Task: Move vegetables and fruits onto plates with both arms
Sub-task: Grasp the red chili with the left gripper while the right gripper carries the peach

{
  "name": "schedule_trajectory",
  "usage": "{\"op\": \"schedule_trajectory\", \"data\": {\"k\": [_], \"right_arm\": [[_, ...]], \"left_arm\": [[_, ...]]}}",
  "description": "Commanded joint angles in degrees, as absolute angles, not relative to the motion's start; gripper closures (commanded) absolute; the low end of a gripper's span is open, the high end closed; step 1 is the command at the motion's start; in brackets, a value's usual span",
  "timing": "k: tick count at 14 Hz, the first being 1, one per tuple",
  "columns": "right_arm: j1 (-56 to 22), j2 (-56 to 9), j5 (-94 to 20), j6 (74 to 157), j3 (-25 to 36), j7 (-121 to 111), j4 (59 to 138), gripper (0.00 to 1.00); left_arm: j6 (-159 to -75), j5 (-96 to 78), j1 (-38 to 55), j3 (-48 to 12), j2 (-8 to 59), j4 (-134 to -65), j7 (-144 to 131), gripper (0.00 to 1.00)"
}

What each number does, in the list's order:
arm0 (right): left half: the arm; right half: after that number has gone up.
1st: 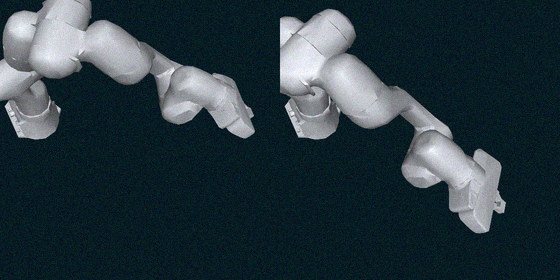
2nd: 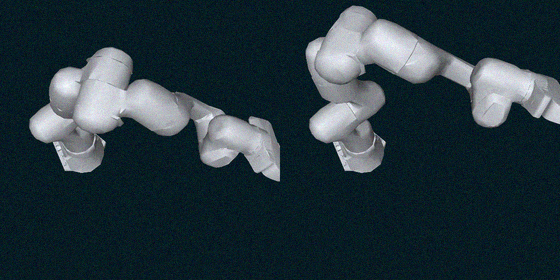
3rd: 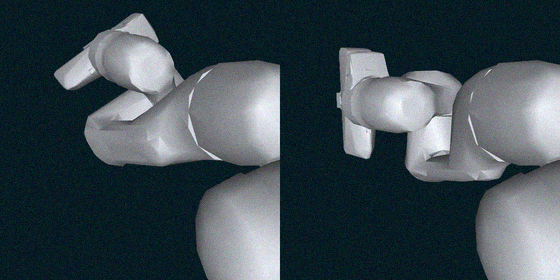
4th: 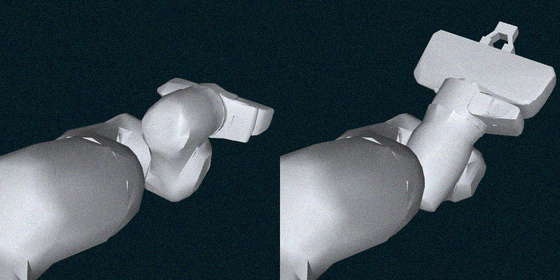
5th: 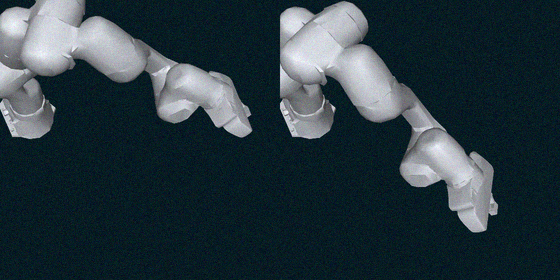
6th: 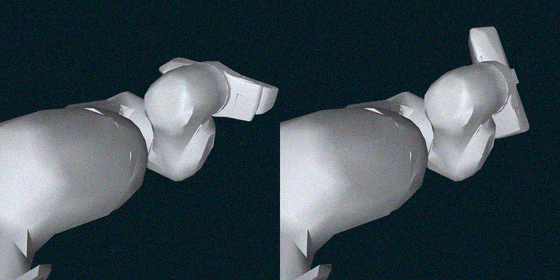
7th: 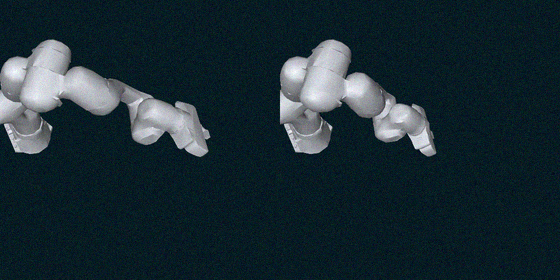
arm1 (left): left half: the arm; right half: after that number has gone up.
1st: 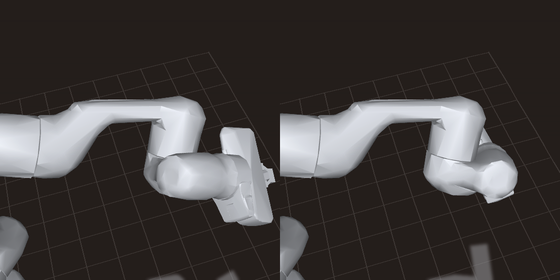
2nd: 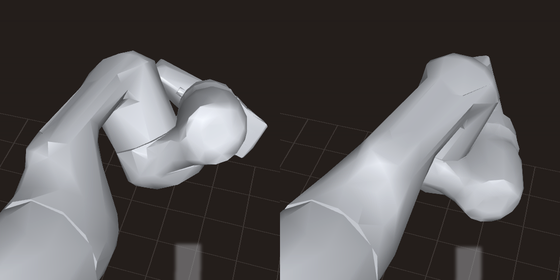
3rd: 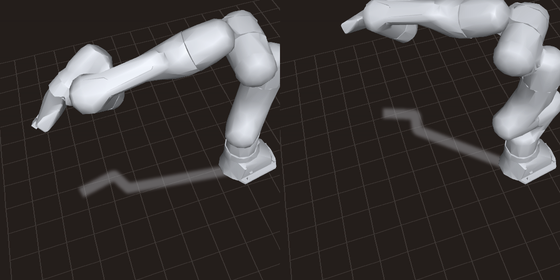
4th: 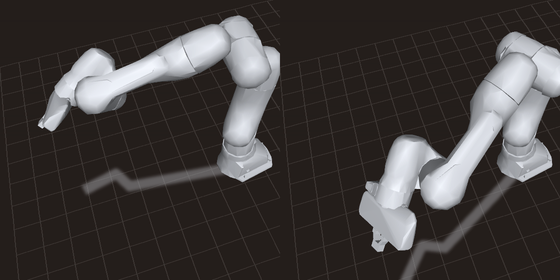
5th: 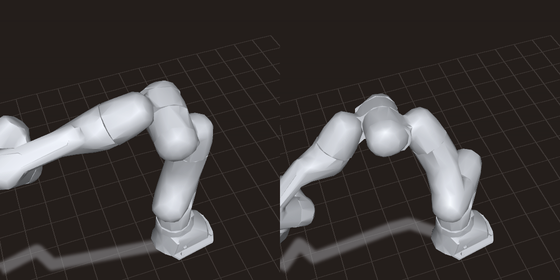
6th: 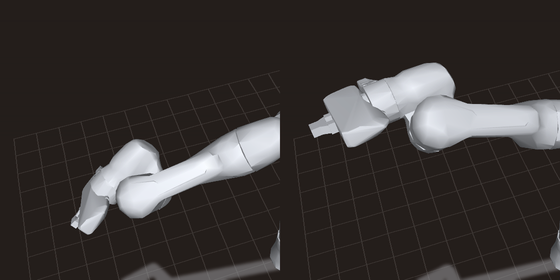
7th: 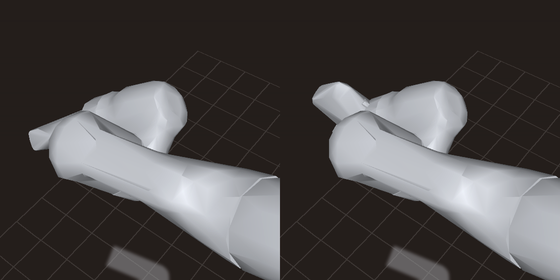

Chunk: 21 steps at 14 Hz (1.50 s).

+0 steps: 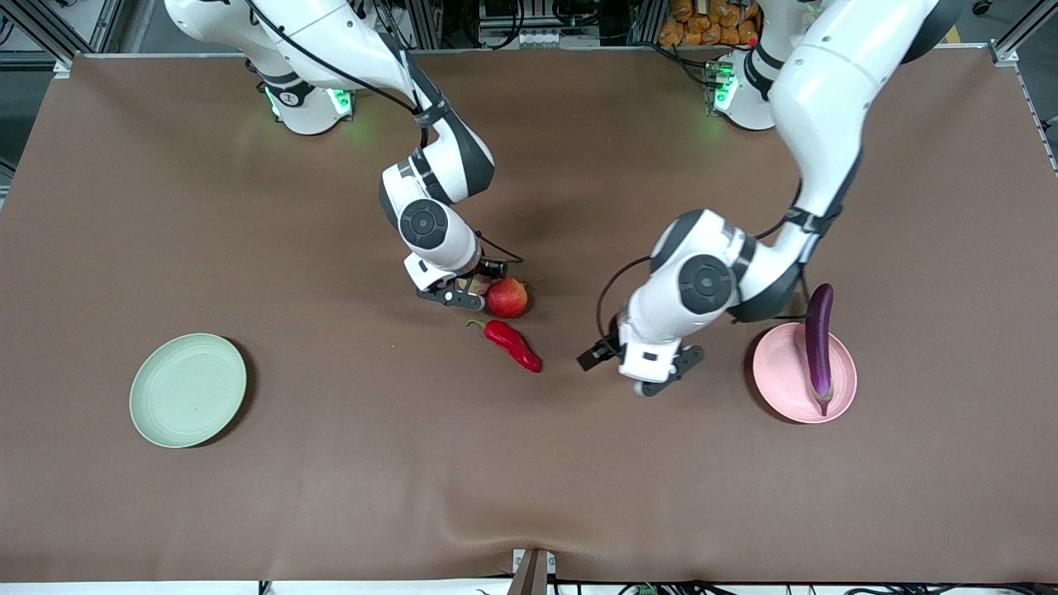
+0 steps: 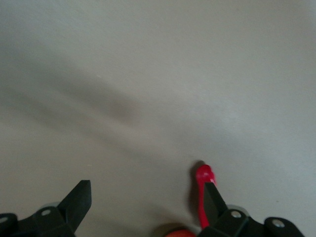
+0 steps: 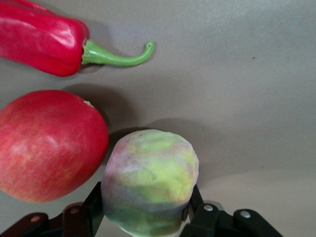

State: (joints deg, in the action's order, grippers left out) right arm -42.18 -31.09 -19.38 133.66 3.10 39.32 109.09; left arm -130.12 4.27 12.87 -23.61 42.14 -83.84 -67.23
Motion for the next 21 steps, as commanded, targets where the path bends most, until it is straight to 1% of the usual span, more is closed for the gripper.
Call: {"op": "schedule_trajectory", "data": {"k": [1, 2, 4, 6, 7, 8, 10, 11, 12, 13, 14, 16, 18, 19, 20, 21], "right_arm": [[-40.70, -30.24, -20.04, 130.88, 3.34, 38.85, 109.34, 1.00], [-39.65, -29.54, -20.04, 128.87, 3.34, 38.59, 109.16, 1.00], [-35.88, -26.47, -20.04, 121.16, 3.51, 34.74, 107.68, 1.00], [-28.51, -23.66, -20.21, 109.57, 3.52, 27.89, 104.52, 1.00], [-26.04, -22.69, -19.87, 105.25, 3.69, 25.08, 103.11, 1.00], [-23.06, -21.81, -19.34, 101.81, 4.13, 21.13, 102.23, 1.00], [-15.08, -20.13, -16.19, 97.58, 5.44, 6.68, 102.13, 1.00], [-10.16, -20.13, -15.39, 96.34, 5.54, -1.41, 102.04, 1.00], [-5.32, -20.30, -14.77, 96.15, 5.62, -7.85, 101.95, 1.00], [-2.14, -20.65, -13.20, 96.24, 5.62, -10.87, 101.78, 1.00], [-0.46, -20.92, -9.62, 96.41, 5.62, -11.42, 100.73, 1.00], [1.22, -22.66, -2.58, 96.76, 5.62, -11.60, 97.23, 1.00], [4.46, -27.48, -2.02, 97.20, 5.62, -11.78, 91.70, 1.00], [5.87, -29.60, -2.11, 98.60, 5.62, -12.04, 89.49, 1.00], [7.19, -31.36, -2.28, 101.66, 5.54, -14.04, 88.69, 1.00], [7.90, -32.68, -2.72, 105.34, 5.54, -16.93, 88.59, 1.00]], "left_arm": [[-134.27, 3.78, 16.51, -21.89, 45.60, -81.30, -68.47, 0.00], [-136.56, 3.78, 17.65, -21.80, 46.31, -81.30, -68.64, 0.00], [-140.61, 3.69, 20.29, -20.31, 47.28, -81.21, -72.57, 0.00], [-141.42, 3.60, 24.68, -17.33, 47.98, -80.86, -75.92, 0.00], [-141.42, 3.69, 26.52, -16.10, 48.25, -80.77, -77.94, 0.02], [-141.50, 3.78, 28.63, -14.17, 48.34, -80.68, -80.83, 0.02], [-142.29, 3.69, 33.02, -10.39, 48.78, -80.42, -84.27, 0.08], [-143.16, 3.60, 34.53, -9.24, 49.04, -80.42, -85.24, 0.10], [-144.39, 3.60, 35.15, -8.62, 49.83, -79.81, -86.12, 0.10], [-145.27, 3.60, 35.42, -8.61, 51.14, -78.67, -87.18, 0.10], [-145.98, 3.69, 36.46, -8.53, 52.46, -77.01, -88.49, 0.10], [-146.34, 3.61, 38.92, -5.82, 54.05, -75.06, -90.08, 0.11], [-146.69, 3.52, 40.34, -4.57, 54.40, -74.88, -90.18, 0.14], [-146.78, 3.52, 40.43, -4.57, 54.40, -74.88, -90.18, 0.19], [-146.86, 3.52, 40.43, -4.57, 54.58, -74.80, -90.18, 0.21], [-147.65, 3.52, 40.52, -4.57, 54.93, -74.79, -90.18, 0.21]]}}
